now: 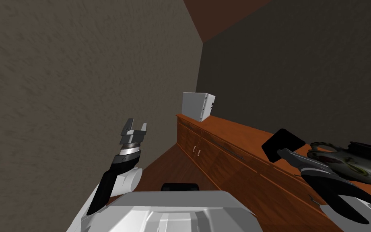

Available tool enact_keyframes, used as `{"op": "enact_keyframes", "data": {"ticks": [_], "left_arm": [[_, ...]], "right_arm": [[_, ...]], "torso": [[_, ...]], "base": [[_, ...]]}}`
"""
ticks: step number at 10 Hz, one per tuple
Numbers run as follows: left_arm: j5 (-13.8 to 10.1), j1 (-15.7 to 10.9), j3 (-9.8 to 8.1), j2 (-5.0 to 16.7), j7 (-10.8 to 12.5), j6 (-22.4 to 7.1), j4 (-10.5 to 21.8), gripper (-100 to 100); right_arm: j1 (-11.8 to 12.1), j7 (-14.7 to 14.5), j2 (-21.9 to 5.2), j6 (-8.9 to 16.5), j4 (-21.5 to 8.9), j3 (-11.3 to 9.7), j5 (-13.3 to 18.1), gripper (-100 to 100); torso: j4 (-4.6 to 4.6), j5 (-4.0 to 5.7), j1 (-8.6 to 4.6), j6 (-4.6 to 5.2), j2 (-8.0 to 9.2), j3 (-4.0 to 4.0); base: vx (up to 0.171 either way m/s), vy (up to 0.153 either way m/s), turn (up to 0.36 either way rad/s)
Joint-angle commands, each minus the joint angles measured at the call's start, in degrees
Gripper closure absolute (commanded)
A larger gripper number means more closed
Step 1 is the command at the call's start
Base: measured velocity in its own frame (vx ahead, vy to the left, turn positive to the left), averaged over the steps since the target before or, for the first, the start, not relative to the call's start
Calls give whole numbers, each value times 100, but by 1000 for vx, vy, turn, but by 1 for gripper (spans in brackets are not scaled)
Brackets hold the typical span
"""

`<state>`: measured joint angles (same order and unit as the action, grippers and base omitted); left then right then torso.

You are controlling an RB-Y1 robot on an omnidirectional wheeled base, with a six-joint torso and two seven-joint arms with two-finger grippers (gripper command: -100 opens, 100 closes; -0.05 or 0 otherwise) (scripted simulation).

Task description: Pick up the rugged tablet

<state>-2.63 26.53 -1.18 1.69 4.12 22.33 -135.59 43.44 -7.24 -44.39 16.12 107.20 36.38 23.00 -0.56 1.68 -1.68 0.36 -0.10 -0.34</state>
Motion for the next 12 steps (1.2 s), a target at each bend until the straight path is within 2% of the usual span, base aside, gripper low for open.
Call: {"op": "enact_keyframes", "data": {"ticks": [1,2,4,5,6,8,9,11,12], "left_arm": [[0,0,0,0,0,0,0,0],[0,0,0,0,0,0,0,0],[0,0,0,0,0,0,0,0],[0,0,0,0,0,0,0,0],[0,-1,0,0,0,0,0,0],[0,0,0,0,0,0,0,0],[0,0,0,0,0,0,0,0],[0,0,0,0,0,0,0,0],[0,0,0,0,0,0,0,0]], "right_arm": [[11,-1,17,-12,168,12,-11,100],[173,-294,290,309,409,-4,-84,100],[173,-309,391,315,703,-4,-84,100],[335,-594,662,609,911,-20,-157,100],[335,-617,766,642,1079,-20,-157,100],[335,-617,766,642,1384,-20,-157,100],[498,-906,1033,951,1602,-36,-230,100],[498,-924,1141,969,1992,-36,-230,100],[660,-1196,1416,1245,2176,-52,-303,100]], "torso": [[0,0,0,0,0,0],[1,-4,11,0,-3,-1],[2,7,-19,3,3,2],[2,6,-10,2,2,2],[0,19,-27,4,12,6],[-2,24,-30,11,6,2],[-1,17,-15,6,-1,-1],[-1,25,-43,9,8,3],[0,18,-27,9,8,4]], "base": [[-1,-13,-11],[-8,-73,128],[-11,-72,17],[-38,-88,96],[-29,-88,76],[1,-29,-15],[2,-84,131],[-22,-69,25],[-18,-78,115]]}}
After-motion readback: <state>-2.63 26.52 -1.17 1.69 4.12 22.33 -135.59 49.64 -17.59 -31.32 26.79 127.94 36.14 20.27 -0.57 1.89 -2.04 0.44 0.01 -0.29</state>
